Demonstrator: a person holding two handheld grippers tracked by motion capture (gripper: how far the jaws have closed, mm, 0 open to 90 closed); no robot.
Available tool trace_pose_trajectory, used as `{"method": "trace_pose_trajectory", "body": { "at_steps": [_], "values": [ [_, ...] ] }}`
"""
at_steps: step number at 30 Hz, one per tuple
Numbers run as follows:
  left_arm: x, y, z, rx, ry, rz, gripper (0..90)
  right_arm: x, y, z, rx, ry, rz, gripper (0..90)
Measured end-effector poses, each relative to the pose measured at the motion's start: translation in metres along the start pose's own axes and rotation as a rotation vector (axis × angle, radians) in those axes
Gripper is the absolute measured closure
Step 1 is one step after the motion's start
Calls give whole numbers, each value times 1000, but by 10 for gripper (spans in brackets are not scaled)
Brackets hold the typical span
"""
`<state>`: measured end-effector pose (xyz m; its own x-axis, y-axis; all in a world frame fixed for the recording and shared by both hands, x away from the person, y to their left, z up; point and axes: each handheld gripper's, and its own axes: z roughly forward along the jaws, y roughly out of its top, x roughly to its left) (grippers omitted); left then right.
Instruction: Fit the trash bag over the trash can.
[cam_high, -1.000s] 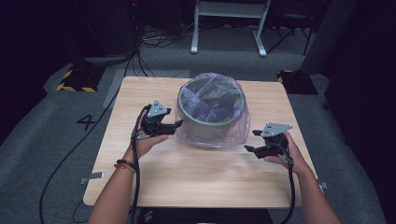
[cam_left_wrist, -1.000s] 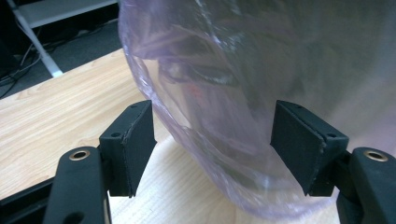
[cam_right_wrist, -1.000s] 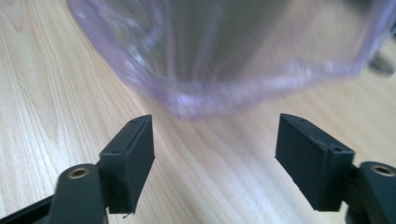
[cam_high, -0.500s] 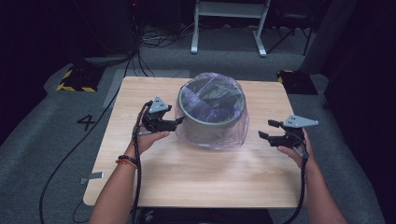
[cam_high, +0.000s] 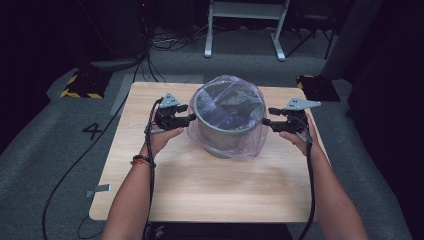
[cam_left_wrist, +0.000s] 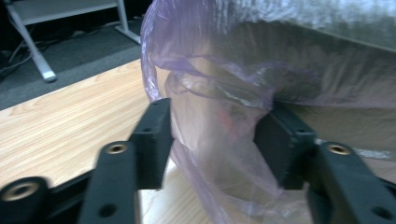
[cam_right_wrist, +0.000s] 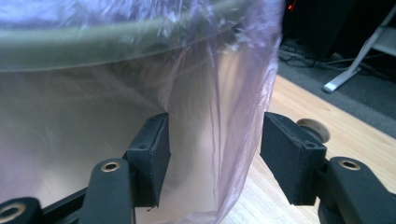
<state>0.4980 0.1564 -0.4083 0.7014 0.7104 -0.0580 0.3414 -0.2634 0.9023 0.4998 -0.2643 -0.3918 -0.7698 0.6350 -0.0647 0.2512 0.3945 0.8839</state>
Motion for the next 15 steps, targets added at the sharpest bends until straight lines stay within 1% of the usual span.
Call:
{"method": "trace_pose_trajectory", "body": {
  "at_steps": [2, 4, 5, 8, 9, 10, 11, 12, 14, 15],
  "values": [
    [0, 1, 3, 5, -9, 5, 541, -1, -1, 8, 22, 14, 2, 461],
    [-1, 1, 6, 9, -14, 22, 624, 0, -3, 14, 32, 32, -7, 563],
    [-2, 0, 7, 11, -17, 19, 652, 0, -4, 16, 34, 34, -9, 624],
    [-3, -1, 12, 29, -32, 32, 745, 2, -7, 18, 12, 52, -19, 819],
    [-3, -2, 14, 37, -26, 38, 783, 3, -8, 19, 5, 57, -20, 882],
    [-4, -2, 15, 35, -26, 40, 827, 5, -9, 20, 2, 53, -26, 900],
    [-5, -2, 17, 34, -36, 43, 852, 6, -10, 21, 4, 51, -27, 900],
    [-6, -3, 18, 33, -31, 51, 899, 7, -12, 22, 7, 49, -28, 900],
    [-7, -4, 20, 35, -33, 43, 900, 8, -16, 25, 16, 34, -25, 900],
    [-7, -5, 22, 40, -35, 38, 900, 8, -18, 26, 17, 32, -15, 900]
  ]
}}
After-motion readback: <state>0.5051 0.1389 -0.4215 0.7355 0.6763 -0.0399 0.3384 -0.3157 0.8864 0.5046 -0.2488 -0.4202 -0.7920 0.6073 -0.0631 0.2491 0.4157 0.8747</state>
